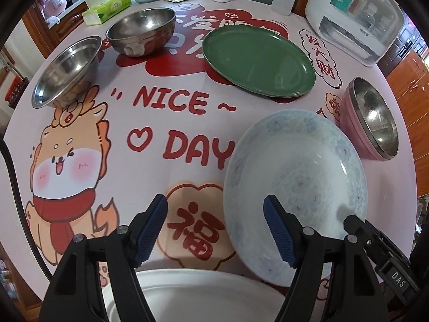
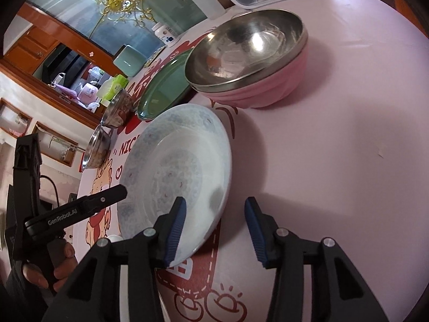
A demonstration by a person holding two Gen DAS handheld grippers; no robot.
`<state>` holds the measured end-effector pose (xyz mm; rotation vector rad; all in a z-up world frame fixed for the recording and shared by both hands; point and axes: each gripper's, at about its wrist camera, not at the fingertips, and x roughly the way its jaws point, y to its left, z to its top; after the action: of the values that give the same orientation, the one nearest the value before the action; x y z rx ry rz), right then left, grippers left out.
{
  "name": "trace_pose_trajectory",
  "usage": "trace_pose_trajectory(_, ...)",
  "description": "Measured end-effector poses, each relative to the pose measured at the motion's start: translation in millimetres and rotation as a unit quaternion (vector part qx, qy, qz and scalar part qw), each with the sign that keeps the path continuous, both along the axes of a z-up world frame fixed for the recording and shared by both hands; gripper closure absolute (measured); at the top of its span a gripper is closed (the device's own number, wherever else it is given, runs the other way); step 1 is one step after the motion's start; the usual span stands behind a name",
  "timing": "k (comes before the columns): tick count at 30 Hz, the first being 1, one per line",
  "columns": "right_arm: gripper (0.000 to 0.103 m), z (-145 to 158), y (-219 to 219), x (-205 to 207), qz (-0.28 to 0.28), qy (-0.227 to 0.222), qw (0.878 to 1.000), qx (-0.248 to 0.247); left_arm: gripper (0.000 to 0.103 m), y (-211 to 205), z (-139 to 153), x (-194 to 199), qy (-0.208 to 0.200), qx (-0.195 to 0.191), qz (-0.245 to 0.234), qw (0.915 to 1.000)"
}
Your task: Organize plates and bowls
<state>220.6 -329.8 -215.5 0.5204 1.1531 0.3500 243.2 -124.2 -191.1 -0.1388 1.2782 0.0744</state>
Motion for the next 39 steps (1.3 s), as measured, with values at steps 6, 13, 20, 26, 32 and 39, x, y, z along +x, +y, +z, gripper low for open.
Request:
trace_pose_trajectory(6, 0.075, -3, -2, 3, 0.012, -0.01, 1.0, -0.004, 0.031, -4, -10, 6, 0.012, -0.006, -0.001, 0.9999)
trace_pose_trajectory(13, 0.084, -4, -2, 3, 0.017, -0.014, 1.0, -0.005, 0.042, -7, -20, 12, 0.023, -0.005, -0.007, 0.9997)
trace_pose_trajectory(20, 0.085, -5, -1, 3, 0.027, -0.016, 1.0, -0.003, 0.058, -14, -26, 22, 0.025, -0.009, -0.012, 0.9996)
trace_pose_trajectory(26, 0.085, -5, -2, 3, 0.027, -0.017, 0.999, 0.0, 0.069, -17, -26, 26, 0.021, -0.025, -0.02, 0.9993)
trace_pose_trajectory(32, 0.085, -5, -2, 3, 0.028, -0.018, 0.999, 0.0, 0.069, -15, -29, 30, 0.026, -0.048, -0.016, 0.9983)
trace_pose_trajectory(39, 0.085, -5, -3, 2, 0.028, -0.018, 0.999, 0.004, 0.069, -14, -30, 31, 0.025, -0.058, -0.012, 0.9979)
